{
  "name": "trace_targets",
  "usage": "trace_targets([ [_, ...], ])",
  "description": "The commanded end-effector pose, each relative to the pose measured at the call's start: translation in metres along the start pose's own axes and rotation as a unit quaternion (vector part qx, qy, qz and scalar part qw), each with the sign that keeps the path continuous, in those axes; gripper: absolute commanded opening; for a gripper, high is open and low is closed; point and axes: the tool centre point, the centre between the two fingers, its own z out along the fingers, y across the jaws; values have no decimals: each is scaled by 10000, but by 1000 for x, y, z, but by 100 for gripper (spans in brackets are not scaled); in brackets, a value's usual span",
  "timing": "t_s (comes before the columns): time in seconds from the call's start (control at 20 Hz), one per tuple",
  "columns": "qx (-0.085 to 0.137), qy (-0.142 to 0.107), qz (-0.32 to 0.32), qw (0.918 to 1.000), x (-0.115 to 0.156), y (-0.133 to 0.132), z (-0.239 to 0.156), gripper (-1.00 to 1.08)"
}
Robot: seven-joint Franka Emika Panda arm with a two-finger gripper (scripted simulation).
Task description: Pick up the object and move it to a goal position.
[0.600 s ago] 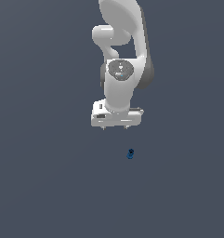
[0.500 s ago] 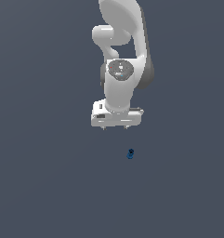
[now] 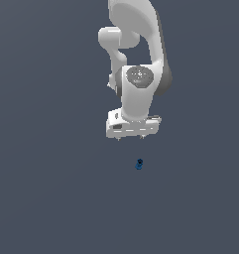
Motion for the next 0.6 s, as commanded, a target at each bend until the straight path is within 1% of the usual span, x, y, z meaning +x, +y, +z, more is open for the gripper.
trace_targets([
  [0.0,3,5,-8,10000,0,0,0,100],
  [0.3,7,12,150,9999,5,-2,3,100],
  [0.55,17,28,456,9990,15,-6,9,100],
])
